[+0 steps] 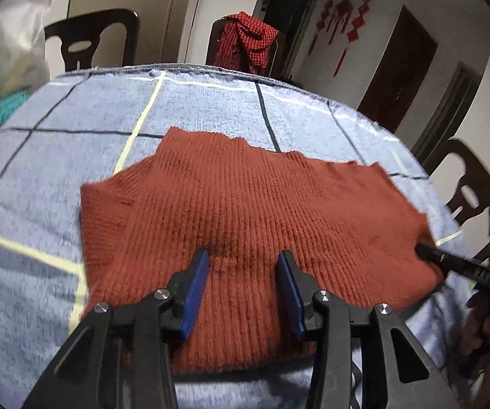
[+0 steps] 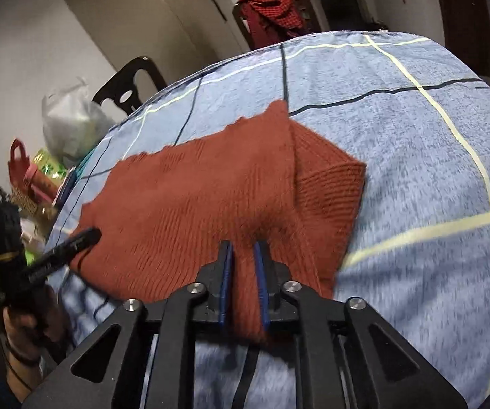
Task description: Fold small clothes
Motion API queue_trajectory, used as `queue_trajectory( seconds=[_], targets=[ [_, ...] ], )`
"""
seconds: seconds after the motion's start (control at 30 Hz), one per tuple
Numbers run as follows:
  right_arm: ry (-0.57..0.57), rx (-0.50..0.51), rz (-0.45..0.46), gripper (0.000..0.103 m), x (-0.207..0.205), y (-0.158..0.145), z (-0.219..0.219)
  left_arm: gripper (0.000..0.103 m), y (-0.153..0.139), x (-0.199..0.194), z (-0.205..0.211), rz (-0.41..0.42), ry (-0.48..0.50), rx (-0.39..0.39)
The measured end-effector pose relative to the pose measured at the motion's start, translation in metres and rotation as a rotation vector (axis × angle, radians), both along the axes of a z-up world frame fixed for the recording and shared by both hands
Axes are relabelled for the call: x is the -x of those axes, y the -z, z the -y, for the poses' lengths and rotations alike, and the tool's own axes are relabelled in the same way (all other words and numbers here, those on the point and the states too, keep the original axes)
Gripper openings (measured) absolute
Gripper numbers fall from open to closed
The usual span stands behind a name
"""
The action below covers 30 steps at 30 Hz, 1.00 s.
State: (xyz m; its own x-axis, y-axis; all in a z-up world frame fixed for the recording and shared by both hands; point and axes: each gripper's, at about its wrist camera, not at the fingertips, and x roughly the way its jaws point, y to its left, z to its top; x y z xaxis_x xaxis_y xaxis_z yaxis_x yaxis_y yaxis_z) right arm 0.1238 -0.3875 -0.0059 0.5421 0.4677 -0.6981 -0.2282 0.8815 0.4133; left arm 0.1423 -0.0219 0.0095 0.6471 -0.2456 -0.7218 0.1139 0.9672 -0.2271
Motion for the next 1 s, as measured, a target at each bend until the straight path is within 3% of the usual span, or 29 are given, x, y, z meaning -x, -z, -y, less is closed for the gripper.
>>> queue_trajectory(
  seconds=[0.1,0.3,0.4,0.53,0.67,0.8,1.0],
  targets=[
    [0.008,0.009,0.004,0.007,-0.008,-0.001,-0.002,0.045,0.0,-0.008,0.007,0.003,0.003,-0.05],
    [0.012,0.011,-0.001,0.012,0.005,-0.011,0.001,0.045,-0.01,0.002,0.001,-0.017,0.014,-0.026],
    [-0.003,0.015,0.05,0.02,0.019,-0.024,0.002,0.045,-0.018,0.014,-0.008,0.013,0.015,-0.003],
    [-0.039,0.007,0.092,0.02,0.017,-0.033,-0.006,0.045,-0.023,0.005,-0.016,0.037,-0.033,-0.04],
    [-0.02,0.047,0.032,0.021,-0.009,-0.014,-0.01,0.045,-0.009,-0.012,-0.018,-0.019,-0.066,-0.085],
    [-0.008,-0.01,0.013,0.02,-0.012,-0.013,-0.001,0.046,-0.012,-0.005,-0.015,-0.006,-0.055,-0.126],
    [-0.001,0.022,0.059,0.035,0.0,-0.027,0.005,0.046,-0.017,0.0,-0.016,0.014,-0.072,-0.177]
  ],
)
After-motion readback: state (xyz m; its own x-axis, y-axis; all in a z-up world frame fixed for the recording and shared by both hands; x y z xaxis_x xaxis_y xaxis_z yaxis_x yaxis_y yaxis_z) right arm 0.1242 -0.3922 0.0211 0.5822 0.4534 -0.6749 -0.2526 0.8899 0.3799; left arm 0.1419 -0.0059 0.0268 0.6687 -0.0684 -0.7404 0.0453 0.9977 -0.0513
